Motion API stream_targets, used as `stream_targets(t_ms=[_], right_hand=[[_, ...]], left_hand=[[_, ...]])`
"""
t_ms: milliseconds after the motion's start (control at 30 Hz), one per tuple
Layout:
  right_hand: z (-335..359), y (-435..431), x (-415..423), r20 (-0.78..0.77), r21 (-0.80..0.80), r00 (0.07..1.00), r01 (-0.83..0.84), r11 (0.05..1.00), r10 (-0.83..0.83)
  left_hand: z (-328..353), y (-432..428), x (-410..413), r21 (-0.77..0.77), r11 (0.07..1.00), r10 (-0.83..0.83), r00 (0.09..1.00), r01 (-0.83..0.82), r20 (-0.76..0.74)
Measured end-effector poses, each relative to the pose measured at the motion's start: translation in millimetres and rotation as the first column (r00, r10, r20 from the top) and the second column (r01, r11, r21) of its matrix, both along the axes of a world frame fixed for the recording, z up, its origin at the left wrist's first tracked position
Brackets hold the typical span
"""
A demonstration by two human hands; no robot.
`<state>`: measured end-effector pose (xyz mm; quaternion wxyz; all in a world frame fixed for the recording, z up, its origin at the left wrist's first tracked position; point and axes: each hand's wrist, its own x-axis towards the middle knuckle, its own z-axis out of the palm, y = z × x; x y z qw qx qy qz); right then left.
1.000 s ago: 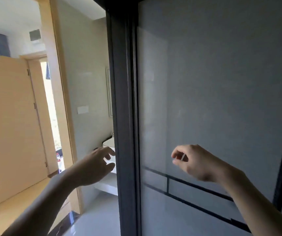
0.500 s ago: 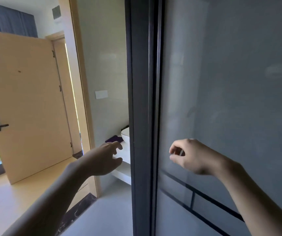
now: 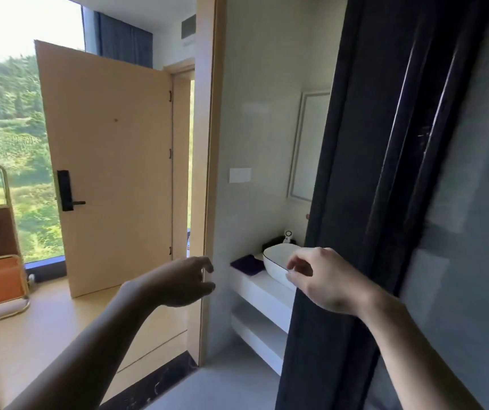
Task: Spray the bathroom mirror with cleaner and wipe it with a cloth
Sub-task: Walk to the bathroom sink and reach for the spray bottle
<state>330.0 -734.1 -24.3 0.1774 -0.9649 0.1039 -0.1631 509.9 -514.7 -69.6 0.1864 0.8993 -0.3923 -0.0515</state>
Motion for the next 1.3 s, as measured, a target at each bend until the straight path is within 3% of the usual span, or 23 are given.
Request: stream_targets(t_ms=[200, 433, 833, 1300], right_hand=[[-34, -2, 111, 0.182, 0.071, 0.975, -0.144, 0.987, 0.129], [-74, -25, 233, 0.194, 0.120, 0.953, -0.258, 0.959, 0.233], [-80, -93, 405, 0.363, 0.255, 0.904, -0.330, 0.909, 0.226], [-164, -222, 504, 0.143, 0.471, 0.978, 0.068, 0.879, -0.152]], left_hand=[[-16, 33, 69, -0.032, 0.989, 0.145, 0.989, -0.144, 0.031], [-27, 23, 153, 0.004, 0.968, 0.250, 0.967, -0.250, 0.041], [-1, -32, 287, -0.127, 0.933, 0.348, 0.935, -0.338, 0.072], [-66, -145, 461, -0.089, 0.982, 0.161, 0.986, -0.164, -0.035]])
